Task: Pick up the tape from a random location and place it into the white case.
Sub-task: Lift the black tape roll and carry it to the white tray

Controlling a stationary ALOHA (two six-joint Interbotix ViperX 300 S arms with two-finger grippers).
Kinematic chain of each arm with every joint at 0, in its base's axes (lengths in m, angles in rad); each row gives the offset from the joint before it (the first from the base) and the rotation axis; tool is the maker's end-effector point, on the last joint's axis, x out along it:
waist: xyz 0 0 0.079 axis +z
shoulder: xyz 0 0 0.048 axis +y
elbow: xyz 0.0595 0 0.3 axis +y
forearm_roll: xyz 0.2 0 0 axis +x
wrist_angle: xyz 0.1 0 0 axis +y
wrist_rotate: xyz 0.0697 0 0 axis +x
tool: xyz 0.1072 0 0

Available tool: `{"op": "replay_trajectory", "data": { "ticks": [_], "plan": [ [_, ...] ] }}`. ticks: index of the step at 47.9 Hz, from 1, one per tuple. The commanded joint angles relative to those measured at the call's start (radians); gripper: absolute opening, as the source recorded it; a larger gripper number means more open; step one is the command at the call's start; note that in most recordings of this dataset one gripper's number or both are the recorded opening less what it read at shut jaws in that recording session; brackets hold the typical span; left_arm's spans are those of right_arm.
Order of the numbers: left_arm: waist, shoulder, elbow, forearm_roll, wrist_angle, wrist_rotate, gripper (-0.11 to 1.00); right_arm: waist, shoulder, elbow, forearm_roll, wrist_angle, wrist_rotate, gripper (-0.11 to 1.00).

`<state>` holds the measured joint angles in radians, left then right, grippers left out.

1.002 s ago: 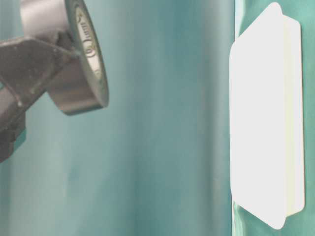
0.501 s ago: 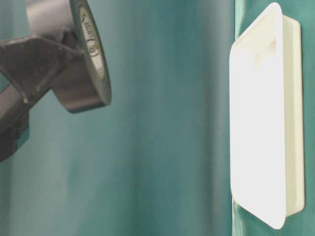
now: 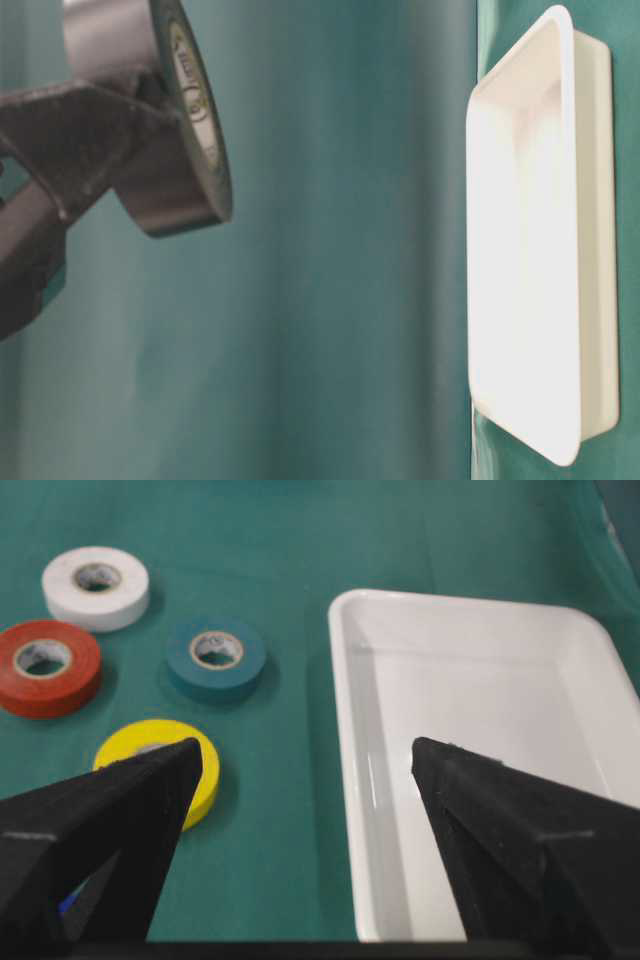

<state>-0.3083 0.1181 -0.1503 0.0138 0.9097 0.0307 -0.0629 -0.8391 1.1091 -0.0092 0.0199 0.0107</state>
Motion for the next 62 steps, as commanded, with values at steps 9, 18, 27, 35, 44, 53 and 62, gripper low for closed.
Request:
{"op": "replay_trajectory", "data": {
  "ticks": [9,18,27,35,44,53,62],
  "plan": [
    [0.077,-0.057,0.028,0.003,-0.008,0.0,0.2,0.0,0.003,-0.017,-0.002,0.002,0.0,0.92],
    [0.172,-0.083,0.089,0.003,-0.015,0.002,0.2,0.0,0.003,-0.017,-0.002,0.003,0.0,0.92],
    [0.27,-0.104,0.149,0.003,-0.038,0.005,0.2,-0.002,0.003,-0.017,-0.002,0.005,0.0,0.92],
    [0.356,-0.126,0.195,0.003,-0.06,0.009,0.2,0.0,0.003,-0.017,-0.002,0.006,-0.002,0.92],
    [0.431,-0.138,0.225,0.003,-0.08,0.037,0.2,0.0,0.003,-0.018,-0.002,0.005,-0.003,0.92],
    [0.499,-0.137,0.232,0.003,-0.091,0.072,0.2,0.0,0.003,-0.017,-0.005,0.005,-0.003,0.92],
    [0.551,-0.137,0.232,0.003,-0.094,0.083,0.2,-0.002,0.003,-0.018,-0.006,0.012,-0.003,0.92]
  ]
}}
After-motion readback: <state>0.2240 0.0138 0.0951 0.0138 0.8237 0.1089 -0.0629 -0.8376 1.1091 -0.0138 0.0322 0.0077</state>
